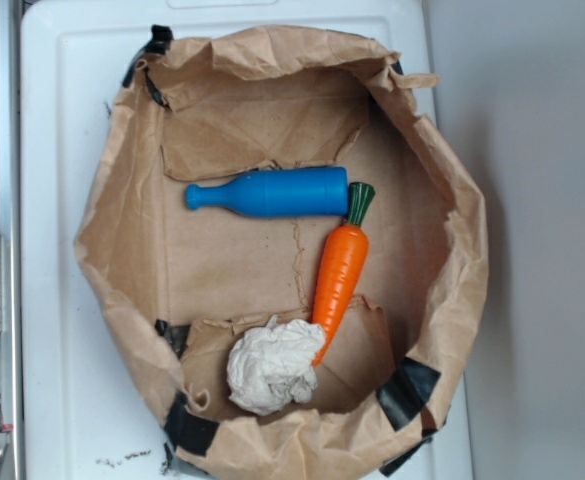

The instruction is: Grab the white paper.

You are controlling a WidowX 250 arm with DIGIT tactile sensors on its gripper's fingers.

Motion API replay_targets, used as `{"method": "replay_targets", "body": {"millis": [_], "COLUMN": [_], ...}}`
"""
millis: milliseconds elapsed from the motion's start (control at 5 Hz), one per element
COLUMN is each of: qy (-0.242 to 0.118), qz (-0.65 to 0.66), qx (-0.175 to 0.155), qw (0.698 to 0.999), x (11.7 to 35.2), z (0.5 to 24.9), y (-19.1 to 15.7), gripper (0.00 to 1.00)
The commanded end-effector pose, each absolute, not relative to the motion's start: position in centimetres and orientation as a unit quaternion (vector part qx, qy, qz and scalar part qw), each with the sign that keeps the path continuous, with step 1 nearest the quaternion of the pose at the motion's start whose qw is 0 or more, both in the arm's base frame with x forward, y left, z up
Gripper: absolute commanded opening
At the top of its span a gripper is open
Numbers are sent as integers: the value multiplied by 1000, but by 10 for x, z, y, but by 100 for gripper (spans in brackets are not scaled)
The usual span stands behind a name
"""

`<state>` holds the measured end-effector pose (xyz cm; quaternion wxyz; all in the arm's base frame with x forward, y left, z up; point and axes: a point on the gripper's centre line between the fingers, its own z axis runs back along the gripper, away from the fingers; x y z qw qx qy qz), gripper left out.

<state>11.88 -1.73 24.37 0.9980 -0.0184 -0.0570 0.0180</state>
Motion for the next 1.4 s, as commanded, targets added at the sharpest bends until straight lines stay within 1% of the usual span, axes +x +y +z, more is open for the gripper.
{"method": "replay_targets", "body": {"millis": [0,200,400,600,800,1200], "qy": [-57,-45,-48,-55,-65,-98], "qz": [18,20,17,15,14,26], "qx": [-18,-21,-27,-29,-43,-49], "qw": [998,999,998,998,997,994], "x": [119,107,108,116,120,143], "z": [244,242,239,240,246,217], "y": [-17,-34,-40,-41,-33,0], "gripper": [100,100,100,100,100,100]}}
